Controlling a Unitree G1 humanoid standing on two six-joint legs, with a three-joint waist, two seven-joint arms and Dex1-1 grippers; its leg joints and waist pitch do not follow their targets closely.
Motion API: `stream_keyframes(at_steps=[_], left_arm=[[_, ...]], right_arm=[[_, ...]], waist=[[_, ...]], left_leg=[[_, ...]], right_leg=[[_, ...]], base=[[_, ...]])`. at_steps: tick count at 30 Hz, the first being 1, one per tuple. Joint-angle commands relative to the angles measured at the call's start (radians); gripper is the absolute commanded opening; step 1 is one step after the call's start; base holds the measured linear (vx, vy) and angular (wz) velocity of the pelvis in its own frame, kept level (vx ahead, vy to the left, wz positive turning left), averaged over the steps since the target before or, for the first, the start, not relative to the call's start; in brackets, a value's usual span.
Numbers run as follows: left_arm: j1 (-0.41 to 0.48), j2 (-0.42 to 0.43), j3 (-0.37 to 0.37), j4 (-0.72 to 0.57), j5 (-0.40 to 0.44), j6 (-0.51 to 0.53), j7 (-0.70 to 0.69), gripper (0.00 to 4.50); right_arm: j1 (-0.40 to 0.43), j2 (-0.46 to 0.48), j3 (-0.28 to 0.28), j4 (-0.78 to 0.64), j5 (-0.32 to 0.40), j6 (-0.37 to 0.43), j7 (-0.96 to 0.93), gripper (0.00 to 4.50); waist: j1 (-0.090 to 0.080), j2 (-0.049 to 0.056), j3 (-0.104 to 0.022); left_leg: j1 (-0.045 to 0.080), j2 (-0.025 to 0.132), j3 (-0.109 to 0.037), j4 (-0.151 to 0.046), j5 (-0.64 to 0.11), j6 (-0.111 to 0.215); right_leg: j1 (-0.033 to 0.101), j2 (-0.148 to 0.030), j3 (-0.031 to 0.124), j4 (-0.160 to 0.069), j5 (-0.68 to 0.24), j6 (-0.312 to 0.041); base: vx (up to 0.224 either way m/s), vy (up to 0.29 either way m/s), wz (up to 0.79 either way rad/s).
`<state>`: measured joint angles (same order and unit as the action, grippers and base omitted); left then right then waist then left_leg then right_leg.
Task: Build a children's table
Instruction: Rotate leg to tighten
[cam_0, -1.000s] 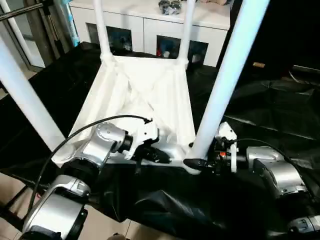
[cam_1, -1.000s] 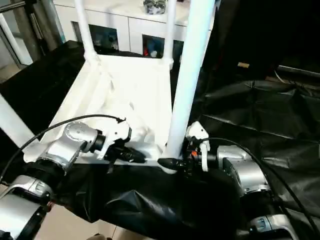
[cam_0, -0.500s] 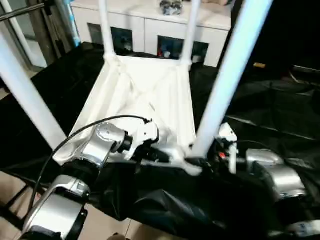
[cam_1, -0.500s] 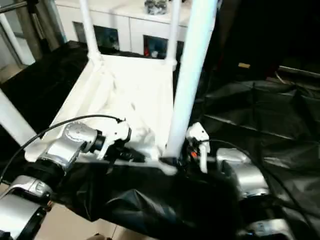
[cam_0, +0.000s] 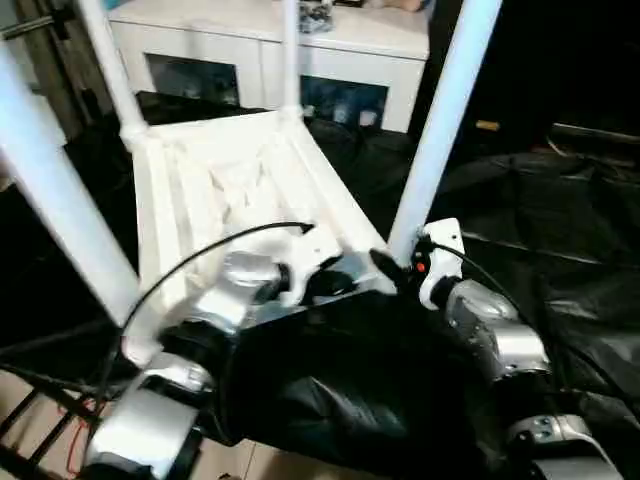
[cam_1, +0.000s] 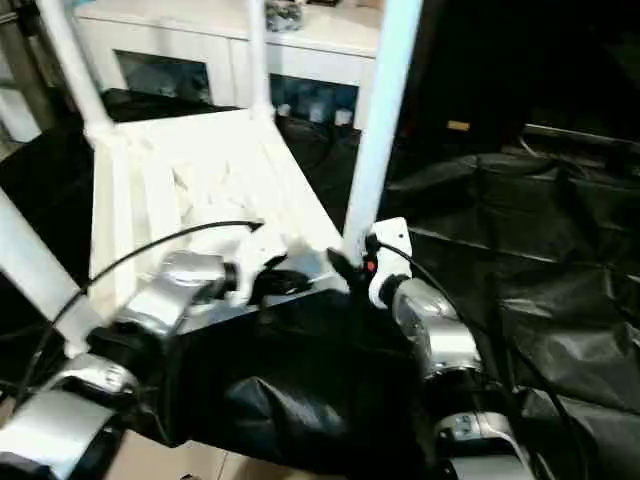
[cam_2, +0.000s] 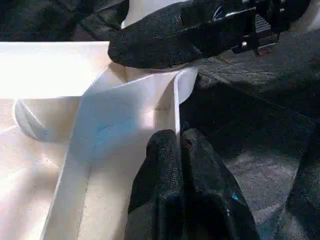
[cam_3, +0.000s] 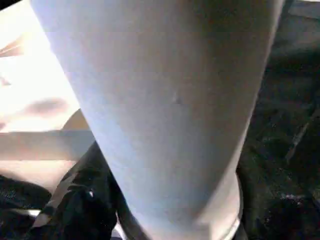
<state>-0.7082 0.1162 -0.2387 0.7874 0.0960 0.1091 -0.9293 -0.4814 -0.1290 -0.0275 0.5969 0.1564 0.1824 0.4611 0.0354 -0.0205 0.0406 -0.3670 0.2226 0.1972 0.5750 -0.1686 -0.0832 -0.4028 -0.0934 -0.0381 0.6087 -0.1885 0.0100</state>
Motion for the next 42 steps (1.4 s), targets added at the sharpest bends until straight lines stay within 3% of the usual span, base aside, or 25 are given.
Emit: stream_keyframes(at_steps=[1, 6, 9, 12, 16, 21, 25, 32, 36, 39, 42], left_arm=[[-0.008, -0.063, -0.021, -0.031, -0.031, -0.028, -0.018, 0.0], [0.003, -0.02, -0.025, -0.056, -0.05, -0.048, -0.102, 0.0], [0.009, -0.005, -0.027, -0.065, -0.057, -0.058, -0.137, 0.0], [0.019, 0.021, -0.033, -0.083, -0.073, -0.067, -0.212, 0.0], [0.036, 0.076, -0.057, -0.114, -0.089, -0.07, -0.347, 0.0], [0.037, 0.123, -0.065, -0.109, -0.096, -0.069, -0.445, 0.0], [0.034, 0.137, -0.064, -0.101, -0.096, -0.073, -0.469, 0.0], [0.027, 0.138, -0.061, -0.097, -0.095, -0.072, -0.455, 0.0], [0.02, 0.122, -0.043, -0.084, -0.087, -0.065, -0.4, 0.0], [0.011, 0.098, -0.02, -0.071, -0.085, -0.059, -0.331, 0.0], [0.005, 0.071, -0.009, -0.062, -0.082, -0.057, -0.264, 0.0]], right_arm=[[0.011, 0.025, 0.061, 0.045, -0.021, 0.033, 0.034, 3.38], [0.03, -0.058, 0.111, -0.024, -0.023, 0.013, 0.225, 3.45], [0.036, -0.088, 0.121, -0.047, -0.001, 0.026, 0.303, 3.45], [0.049, -0.141, 0.142, -0.085, 0.019, 0.039, 0.423, 3.45], [0.08, -0.222, 0.174, -0.15, 0.056, 0.069, 0.615, 3.45], [0.103, -0.273, 0.197, -0.204, 0.088, 0.099, 0.732, 3.45], [0.112, -0.281, 0.203, -0.229, 0.106, 0.129, 0.766, 3.28], [0.124, -0.282, 0.21, -0.247, 0.118, 0.161, 0.788, 2.86], [0.134, -0.271, 0.207, -0.25, 0.114, 0.16, 0.771, 2.69], [0.141, -0.238, 0.189, -0.24, 0.106, 0.148, 0.693, 2.67], [0.127, -0.183, 0.164, -0.186, 0.066, 0.122, 0.545, 2.66]], waist=[[0.002, -0.006, -0.053], [0.008, -0.007, -0.055], [0.01, -0.007, -0.058], [0.016, -0.006, -0.06], [0.026, -0.011, -0.057], [0.039, -0.007, -0.055], [0.051, -0.005, -0.055], [0.055, -0.003, -0.058], [0.055, -0.003, -0.058], [0.057, -0.003, -0.054], [0.047, -0.007, -0.051]], left_leg=[[0.008, 0.001, -0.004, -0.067, -0.279, 0.015], [0.007, 0.002, -0.002, -0.064, -0.267, 0.026], [0.003, 0.003, -0.002, -0.061, -0.226, 0.05], [0.007, 0.005, 0.002, -0.055, -0.195, 0.079], [0.008, 0.008, 0.003, -0.057, -0.199, 0.083], [0.012, 0.012, 0.005, -0.059, -0.222, 0.067], [0.014, 0.013, 0.004, -0.061, -0.229, 0.049], [0.012, 0.01, 0.004, -0.058, -0.201, 0.047], [0.013, 0.011, 0.004, -0.058, -0.214, 0.042], [0.015, 0.012, 0.003, -0.061, -0.237, 0.033], [0.012, 0.006, 0.0, -0.065, -0.274, 0.01]], right_leg=[[0.035, -0.03, 0.024, -0.088, -0.261, -0.182], [0.039, -0.03, 0.024, -0.085, -0.225, -0.188], [0.046, -0.029, 0.024, -0.075, -0.138, -0.213], [0.047, -0.03, 0.025, -0.068, -0.058, -0.252], [0.05, -0.029, 0.022, -0.067, -0.073, -0.259], [0.044, -0.031, 0.022, -0.069, -0.121, -0.255], [0.041, -0.032, 0.024, -0.069, -0.14, -0.245], [0.044, -0.032, 0.023, -0.063, -0.089, -0.253], [0.044, -0.033, 0.023, -0.066, -0.108, -0.249], [0.04, -0.033, 0.024, -0.071, -0.145, -0.241], [0.038, -0.037, 0.024, -0.081, -0.245, -0.207]], base=[[0.0, 0.0, 0.0], [0.0, 0.0, 0.0], [0.0, 0.0, 0.0], [0.0, 0.0, 0.0], [0.0, 0.0, 0.0], [0.0, 0.0, 0.0], [0.0, 0.0, 0.0], [0.0, 0.0, 0.0], [0.0, 0.0, 0.0], [0.0, 0.0, 0.0], [0.0, 0.0, 0.0]])
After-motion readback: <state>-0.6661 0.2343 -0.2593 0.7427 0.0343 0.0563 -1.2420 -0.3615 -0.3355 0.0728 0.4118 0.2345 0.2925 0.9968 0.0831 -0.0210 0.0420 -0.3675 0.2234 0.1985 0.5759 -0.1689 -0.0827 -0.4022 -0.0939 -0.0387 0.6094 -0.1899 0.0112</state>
